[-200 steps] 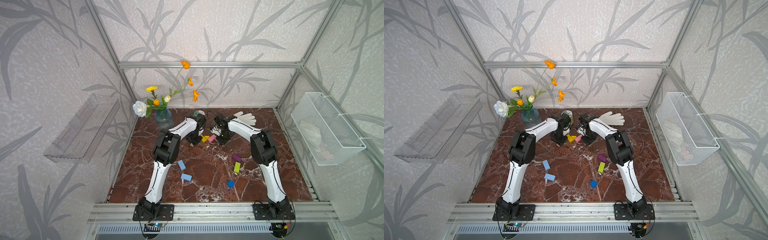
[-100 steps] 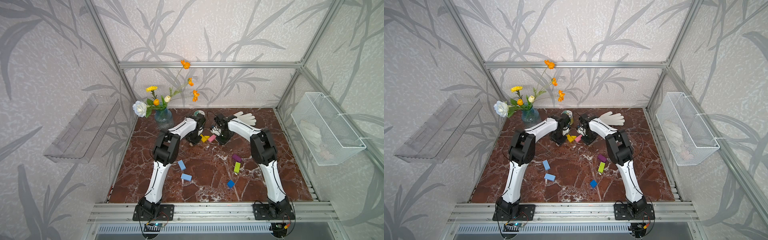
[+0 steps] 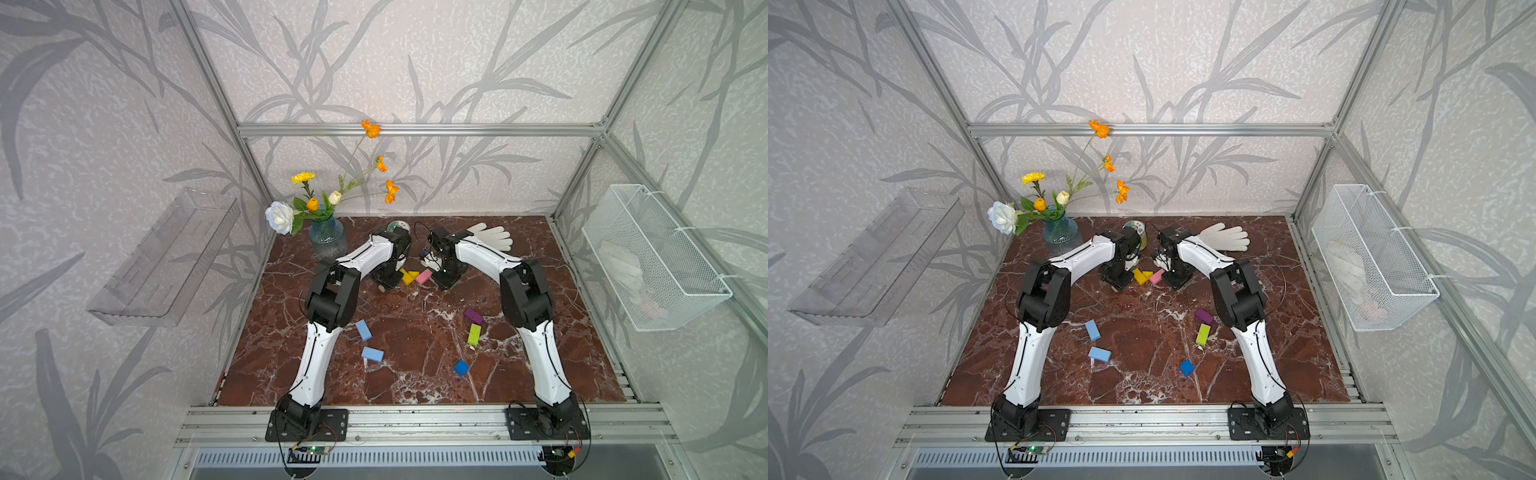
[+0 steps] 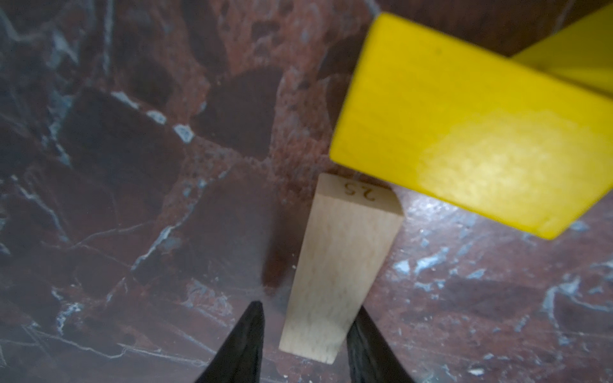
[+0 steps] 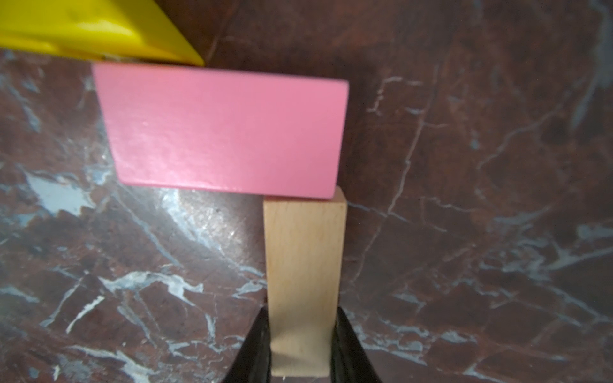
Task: Assemble a heart with building blocks
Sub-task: Assemble the building block at the center of the board.
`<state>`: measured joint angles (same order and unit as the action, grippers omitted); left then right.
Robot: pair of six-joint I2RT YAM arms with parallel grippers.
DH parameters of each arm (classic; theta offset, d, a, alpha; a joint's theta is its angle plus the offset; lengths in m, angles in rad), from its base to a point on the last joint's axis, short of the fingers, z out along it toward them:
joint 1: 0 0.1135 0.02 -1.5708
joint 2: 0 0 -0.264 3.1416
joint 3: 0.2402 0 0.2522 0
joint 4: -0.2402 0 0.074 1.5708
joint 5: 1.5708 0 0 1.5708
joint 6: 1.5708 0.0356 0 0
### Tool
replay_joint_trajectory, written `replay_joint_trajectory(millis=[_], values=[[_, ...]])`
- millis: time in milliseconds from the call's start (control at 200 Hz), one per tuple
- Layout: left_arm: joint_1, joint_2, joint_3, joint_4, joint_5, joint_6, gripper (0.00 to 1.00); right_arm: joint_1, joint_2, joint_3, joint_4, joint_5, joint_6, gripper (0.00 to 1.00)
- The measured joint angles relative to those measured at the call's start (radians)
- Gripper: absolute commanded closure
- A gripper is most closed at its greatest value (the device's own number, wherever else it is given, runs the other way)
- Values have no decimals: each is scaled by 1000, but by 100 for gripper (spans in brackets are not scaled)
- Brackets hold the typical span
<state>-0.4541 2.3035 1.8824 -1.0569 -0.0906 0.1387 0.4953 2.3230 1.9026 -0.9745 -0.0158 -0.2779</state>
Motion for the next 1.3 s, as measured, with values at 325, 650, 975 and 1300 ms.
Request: replay_joint_trajectory(millis=[325,650,975,1300], values=[[3,5,12,6,-14,0,58,0,0,0,0,0,0,74],[3,7,15,10,-14,-2,58,0,0,0,0,0,0,74],[3,7,16,10,-11,-11,59,0,0,0,0,0,0,74],[-7,7,17,10,10,-46,62,0,0,0,0,0,0,74]])
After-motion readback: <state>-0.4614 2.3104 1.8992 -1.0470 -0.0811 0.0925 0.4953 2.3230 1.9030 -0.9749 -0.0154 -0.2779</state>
